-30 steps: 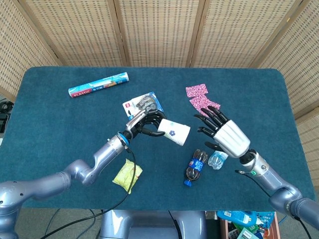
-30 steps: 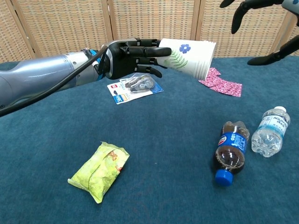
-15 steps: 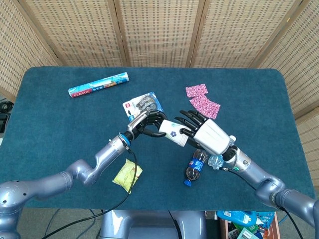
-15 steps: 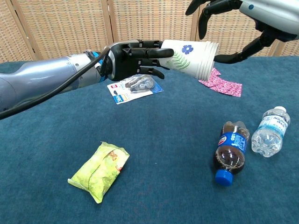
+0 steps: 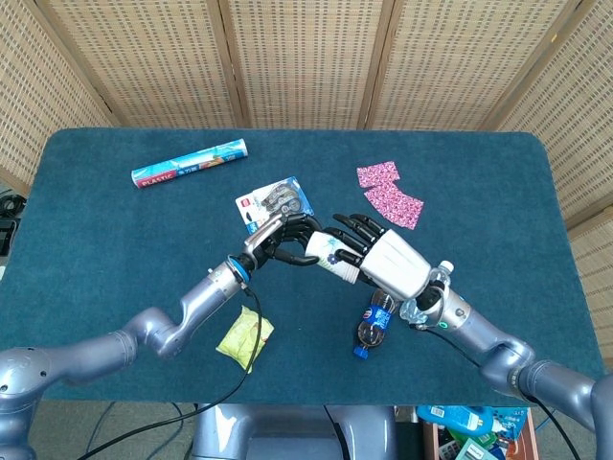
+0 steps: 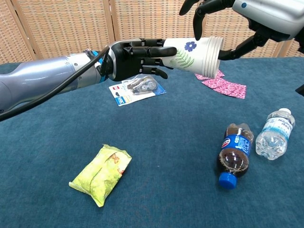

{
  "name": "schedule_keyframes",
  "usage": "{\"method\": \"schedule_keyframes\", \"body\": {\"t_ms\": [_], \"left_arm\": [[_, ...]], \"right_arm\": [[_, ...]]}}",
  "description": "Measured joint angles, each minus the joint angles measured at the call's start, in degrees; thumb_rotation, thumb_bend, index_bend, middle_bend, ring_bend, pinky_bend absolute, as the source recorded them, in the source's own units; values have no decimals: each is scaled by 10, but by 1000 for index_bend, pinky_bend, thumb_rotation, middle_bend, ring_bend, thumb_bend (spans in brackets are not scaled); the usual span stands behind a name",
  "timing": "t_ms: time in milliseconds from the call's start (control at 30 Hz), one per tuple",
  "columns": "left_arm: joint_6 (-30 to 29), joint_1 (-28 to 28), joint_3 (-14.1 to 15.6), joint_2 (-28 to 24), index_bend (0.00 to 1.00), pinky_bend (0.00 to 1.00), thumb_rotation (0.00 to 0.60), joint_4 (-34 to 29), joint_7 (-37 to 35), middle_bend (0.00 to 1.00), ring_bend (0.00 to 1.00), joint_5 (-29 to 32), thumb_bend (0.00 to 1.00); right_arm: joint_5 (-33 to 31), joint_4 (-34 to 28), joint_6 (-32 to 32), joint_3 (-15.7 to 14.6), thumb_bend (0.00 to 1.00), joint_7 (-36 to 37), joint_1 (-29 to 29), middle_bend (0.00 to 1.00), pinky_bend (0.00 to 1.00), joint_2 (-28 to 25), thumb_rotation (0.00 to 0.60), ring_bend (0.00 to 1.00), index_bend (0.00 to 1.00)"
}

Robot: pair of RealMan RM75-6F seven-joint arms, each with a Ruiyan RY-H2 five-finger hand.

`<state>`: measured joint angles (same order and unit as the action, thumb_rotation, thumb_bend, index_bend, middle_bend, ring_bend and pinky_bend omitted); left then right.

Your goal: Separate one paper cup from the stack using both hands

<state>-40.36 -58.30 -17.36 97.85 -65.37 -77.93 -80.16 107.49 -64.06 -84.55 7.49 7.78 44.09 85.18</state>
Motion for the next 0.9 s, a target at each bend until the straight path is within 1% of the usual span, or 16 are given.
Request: {"method": "schedule_keyframes", "body": {"t_ms": [200,700,800,900], "left_arm": [[0,0,3,1,539,470,600,1,-1,483,433,1,179],[7,-1,7,3,540,471,600,7,-7,483,433,6,178],[8,0,7,3,539,470,600,9,-9,483,434,6,178],[8,0,8,3,539,470,600,9,-11,483,434,5,179]], "right_arm": [[-4,-2,-4,-2,540,-2,4,341,329,3,600,190,529],[-10,-1,-18,-5,541,2,9,342,329,7,600,190,529],[-12,-1,-21,-6,541,4,9,347,342,8,600,194,529],[-12,2,-24,-7,543,4,9,358,349,10,600,202,548]]}}
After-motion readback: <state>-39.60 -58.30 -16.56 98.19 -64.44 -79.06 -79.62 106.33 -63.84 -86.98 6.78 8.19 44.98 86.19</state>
